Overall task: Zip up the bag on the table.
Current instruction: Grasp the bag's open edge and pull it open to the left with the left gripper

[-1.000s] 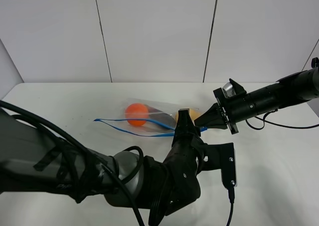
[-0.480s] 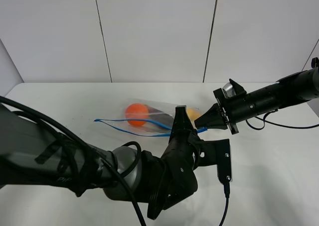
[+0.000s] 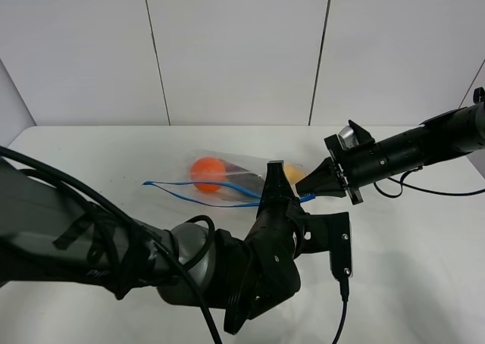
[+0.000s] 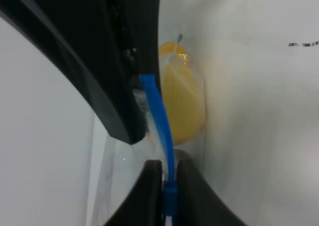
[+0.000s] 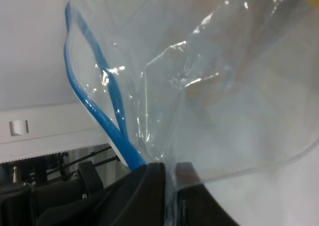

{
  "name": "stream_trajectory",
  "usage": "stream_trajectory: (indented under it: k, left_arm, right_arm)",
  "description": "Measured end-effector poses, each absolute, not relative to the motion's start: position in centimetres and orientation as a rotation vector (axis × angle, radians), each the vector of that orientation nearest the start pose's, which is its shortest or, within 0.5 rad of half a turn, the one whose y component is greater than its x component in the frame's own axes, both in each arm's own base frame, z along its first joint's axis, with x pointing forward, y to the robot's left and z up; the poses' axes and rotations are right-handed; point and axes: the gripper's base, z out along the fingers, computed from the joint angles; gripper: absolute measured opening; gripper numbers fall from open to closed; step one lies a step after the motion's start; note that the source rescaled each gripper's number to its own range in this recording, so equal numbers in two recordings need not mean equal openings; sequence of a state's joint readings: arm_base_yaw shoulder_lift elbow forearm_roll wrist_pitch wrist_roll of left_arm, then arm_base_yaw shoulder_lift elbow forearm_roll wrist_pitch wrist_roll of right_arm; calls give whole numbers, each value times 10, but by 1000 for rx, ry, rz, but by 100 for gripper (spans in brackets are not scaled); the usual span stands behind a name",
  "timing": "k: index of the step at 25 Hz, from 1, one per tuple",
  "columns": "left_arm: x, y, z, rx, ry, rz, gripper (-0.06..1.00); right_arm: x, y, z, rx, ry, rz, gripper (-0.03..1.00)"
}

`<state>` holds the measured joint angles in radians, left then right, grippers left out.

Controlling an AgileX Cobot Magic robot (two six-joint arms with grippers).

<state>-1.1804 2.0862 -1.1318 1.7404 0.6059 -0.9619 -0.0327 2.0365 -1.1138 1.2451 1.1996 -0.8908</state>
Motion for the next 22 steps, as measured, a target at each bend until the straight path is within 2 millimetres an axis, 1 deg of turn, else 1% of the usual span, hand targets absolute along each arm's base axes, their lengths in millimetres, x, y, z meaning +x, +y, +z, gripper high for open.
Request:
stream_trajectory:
  k: [6, 14, 22]
  left_arm:
    - [203, -354, 121, 1691, 1421, 527, 0]
    - [200, -340, 110, 1727, 1404, 607, 0]
    - [214, -331, 111, 1687, 1446, 652, 0]
  right_arm:
    - [351, 69, 145, -80, 2608, 1573, 0]
    - [350, 72, 145, -91, 2613, 1572, 0]
    - [351, 71, 145, -90, 2611, 1559, 0]
